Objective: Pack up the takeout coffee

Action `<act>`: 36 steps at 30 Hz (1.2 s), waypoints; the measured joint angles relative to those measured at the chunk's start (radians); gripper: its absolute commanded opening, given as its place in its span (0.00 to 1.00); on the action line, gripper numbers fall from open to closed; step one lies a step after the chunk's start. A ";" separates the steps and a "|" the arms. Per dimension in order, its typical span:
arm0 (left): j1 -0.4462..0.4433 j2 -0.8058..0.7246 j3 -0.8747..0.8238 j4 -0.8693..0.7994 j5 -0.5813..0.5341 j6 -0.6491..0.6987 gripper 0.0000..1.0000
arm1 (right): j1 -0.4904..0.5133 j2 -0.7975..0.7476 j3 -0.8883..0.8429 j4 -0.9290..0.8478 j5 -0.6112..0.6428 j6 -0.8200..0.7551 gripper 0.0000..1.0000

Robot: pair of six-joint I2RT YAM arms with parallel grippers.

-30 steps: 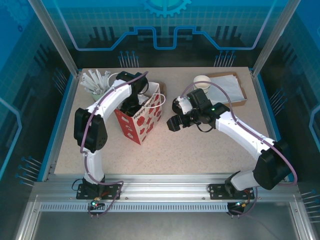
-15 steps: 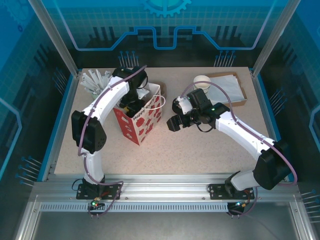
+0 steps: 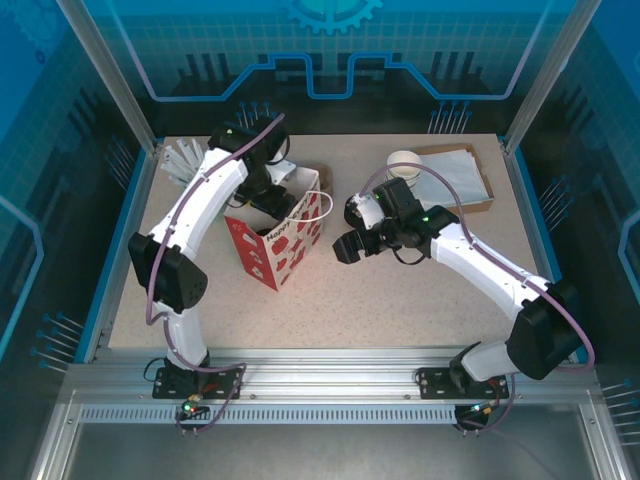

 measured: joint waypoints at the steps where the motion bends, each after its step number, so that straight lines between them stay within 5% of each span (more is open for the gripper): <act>1: 0.000 -0.002 0.006 -0.003 0.000 0.000 0.81 | 0.000 0.000 0.000 0.000 0.000 0.000 0.92; 27: 0.000 -0.222 0.088 0.119 0.051 -0.032 0.84 | 0.006 -0.046 0.011 -0.026 0.053 -0.003 0.93; 36: -0.001 -0.591 -0.322 0.567 0.251 -0.201 0.99 | -0.037 -0.166 0.029 -0.037 0.181 -0.022 0.95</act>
